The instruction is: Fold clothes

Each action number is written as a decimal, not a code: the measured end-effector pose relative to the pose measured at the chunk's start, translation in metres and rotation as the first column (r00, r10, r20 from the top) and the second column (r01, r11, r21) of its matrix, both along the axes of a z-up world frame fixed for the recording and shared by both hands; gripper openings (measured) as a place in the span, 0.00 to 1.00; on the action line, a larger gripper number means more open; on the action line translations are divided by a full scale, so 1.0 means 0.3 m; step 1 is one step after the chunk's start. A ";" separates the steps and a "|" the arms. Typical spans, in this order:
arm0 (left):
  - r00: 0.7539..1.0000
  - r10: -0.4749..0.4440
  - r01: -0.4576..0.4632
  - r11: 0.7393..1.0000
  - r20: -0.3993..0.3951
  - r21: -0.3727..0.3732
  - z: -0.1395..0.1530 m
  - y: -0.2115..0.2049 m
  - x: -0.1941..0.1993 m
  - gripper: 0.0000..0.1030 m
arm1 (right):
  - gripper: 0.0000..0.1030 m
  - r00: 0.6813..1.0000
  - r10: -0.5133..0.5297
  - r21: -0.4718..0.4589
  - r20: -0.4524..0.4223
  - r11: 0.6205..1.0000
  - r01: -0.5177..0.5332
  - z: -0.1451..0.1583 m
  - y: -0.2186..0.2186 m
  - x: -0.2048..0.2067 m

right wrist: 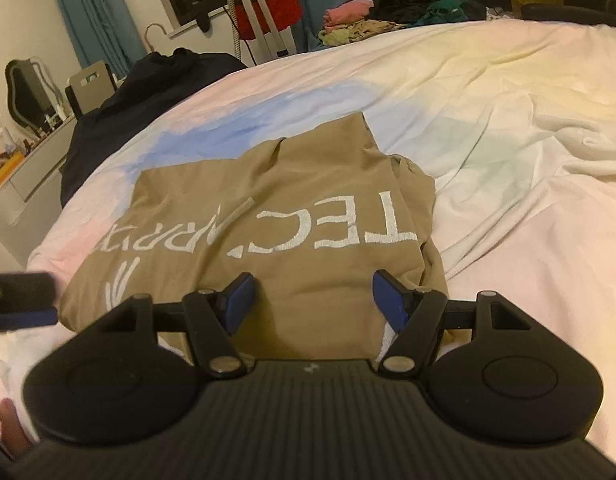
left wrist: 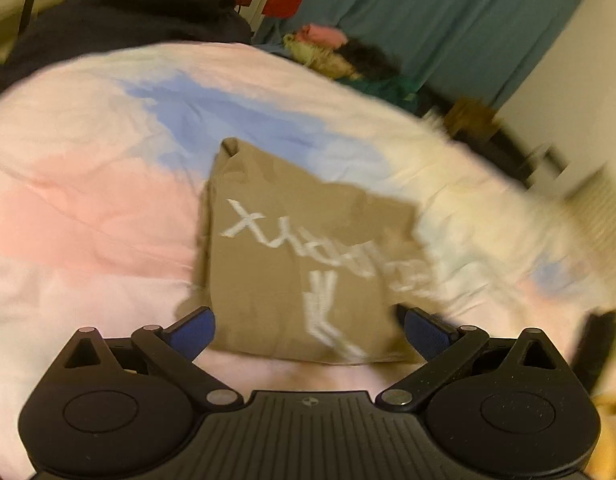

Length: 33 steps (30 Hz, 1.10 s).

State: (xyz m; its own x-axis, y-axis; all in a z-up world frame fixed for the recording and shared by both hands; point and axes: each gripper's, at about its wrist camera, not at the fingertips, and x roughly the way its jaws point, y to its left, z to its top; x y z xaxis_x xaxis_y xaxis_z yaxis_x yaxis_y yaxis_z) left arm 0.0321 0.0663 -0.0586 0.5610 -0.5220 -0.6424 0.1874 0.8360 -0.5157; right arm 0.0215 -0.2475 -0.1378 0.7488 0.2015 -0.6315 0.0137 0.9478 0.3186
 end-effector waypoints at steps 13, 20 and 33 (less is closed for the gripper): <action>0.951 0.026 -0.087 0.979 -0.307 -0.185 -0.222 -0.042 0.182 0.90 | 0.65 0.998 -0.069 0.071 -0.001 0.995 0.069 0.009 -0.024 -0.004; 0.956 0.069 -0.144 0.957 -0.285 -0.250 -0.223 -0.027 0.182 0.86 | 0.65 0.992 -0.129 0.156 -0.009 0.979 0.128 0.006 -0.064 -0.006; 0.983 0.118 -0.156 0.944 -0.143 -0.292 -0.130 -0.046 0.167 0.31 | 0.89 0.991 -0.125 0.790 -0.045 0.603 0.111 -0.010 -0.170 -0.090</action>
